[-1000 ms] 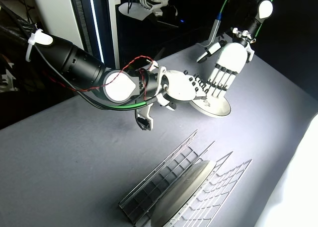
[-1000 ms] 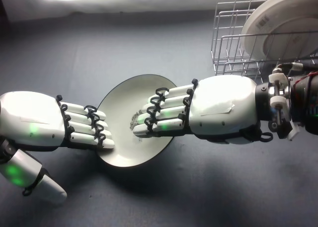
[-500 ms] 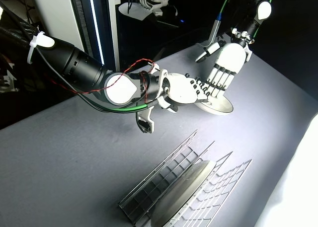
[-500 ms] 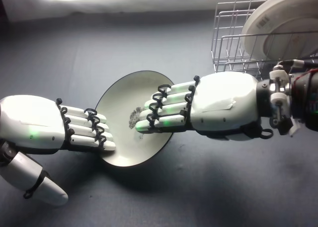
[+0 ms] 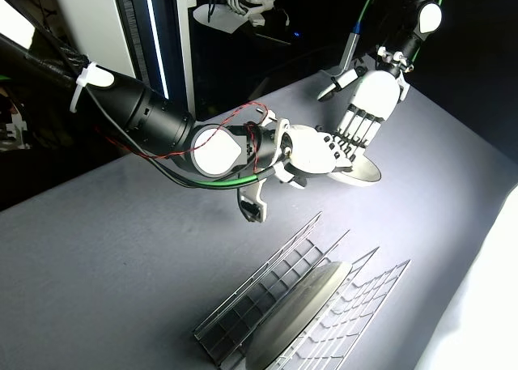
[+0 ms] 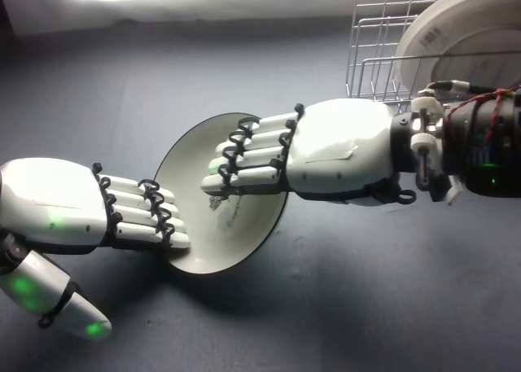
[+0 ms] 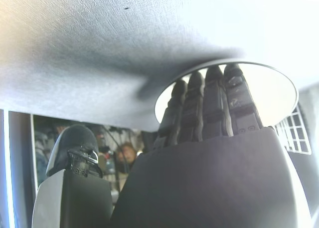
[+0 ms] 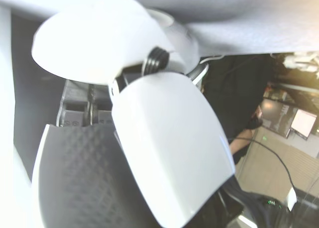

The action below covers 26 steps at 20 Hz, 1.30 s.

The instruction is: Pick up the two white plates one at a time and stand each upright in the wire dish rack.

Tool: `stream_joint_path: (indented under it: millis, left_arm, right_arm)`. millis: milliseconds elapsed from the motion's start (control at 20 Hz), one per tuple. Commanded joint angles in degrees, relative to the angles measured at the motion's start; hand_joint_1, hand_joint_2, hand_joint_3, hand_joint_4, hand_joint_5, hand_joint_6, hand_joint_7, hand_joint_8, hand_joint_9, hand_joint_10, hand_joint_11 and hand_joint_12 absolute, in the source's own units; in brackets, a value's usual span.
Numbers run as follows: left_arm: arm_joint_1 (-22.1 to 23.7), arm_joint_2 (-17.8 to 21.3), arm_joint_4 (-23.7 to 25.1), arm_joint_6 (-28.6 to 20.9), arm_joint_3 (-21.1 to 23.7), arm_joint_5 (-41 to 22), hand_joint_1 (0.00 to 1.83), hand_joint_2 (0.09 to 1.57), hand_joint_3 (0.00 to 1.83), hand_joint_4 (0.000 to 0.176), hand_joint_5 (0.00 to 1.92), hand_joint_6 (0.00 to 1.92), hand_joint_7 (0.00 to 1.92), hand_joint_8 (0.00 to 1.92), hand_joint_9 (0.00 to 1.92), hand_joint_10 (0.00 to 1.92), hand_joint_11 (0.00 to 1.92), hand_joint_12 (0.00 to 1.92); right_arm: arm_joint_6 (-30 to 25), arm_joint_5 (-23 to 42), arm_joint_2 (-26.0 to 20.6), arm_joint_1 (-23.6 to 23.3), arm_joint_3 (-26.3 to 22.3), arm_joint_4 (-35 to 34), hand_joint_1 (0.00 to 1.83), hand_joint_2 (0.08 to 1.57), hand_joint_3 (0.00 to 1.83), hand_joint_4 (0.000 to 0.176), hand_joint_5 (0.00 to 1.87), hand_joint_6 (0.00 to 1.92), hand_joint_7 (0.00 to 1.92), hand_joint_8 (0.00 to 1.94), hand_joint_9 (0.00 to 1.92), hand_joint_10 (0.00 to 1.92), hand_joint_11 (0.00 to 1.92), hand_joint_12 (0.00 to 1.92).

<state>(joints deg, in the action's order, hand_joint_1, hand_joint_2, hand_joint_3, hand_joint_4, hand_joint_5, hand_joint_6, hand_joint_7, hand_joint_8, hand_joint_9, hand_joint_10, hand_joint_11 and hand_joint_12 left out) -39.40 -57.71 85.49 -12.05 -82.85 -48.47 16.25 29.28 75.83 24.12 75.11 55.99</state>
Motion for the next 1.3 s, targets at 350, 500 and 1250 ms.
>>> stream_joint_path:
  millis: [350,500,1250]
  left_arm:
    - [-0.39,-0.45,0.24,-0.53,-0.36,-1.61,0.0,1.12,0.0,0.0,0.1,0.0,0.08,0.0,0.05,0.0,0.03,0.02]
    - [-0.38,-0.45,0.15,-0.57,-0.41,-1.63,0.0,1.12,0.0,0.0,0.1,0.0,0.08,0.0,0.04,0.0,0.03,0.02]
    - [-0.35,-0.63,0.05,-0.69,-0.56,-1.75,0.0,1.14,0.0,0.0,0.12,0.01,0.1,0.0,0.06,0.0,0.03,0.03]
  right_arm:
    - [0.5,2.76,4.09,-0.19,2.77,-1.99,1.69,1.16,0.0,0.0,0.02,0.01,0.0,0.0,0.0,0.0,0.0,0.22]
    - [0.62,2.76,6.07,-0.1,5.55,-1.89,1.69,1.17,0.0,0.0,0.0,0.0,0.0,0.0,0.0,0.0,0.0,0.24]
    - [0.9,2.77,9.31,-0.25,9.45,-1.91,1.65,1.18,0.0,0.0,0.02,0.0,0.0,0.0,0.0,0.0,0.0,0.31]
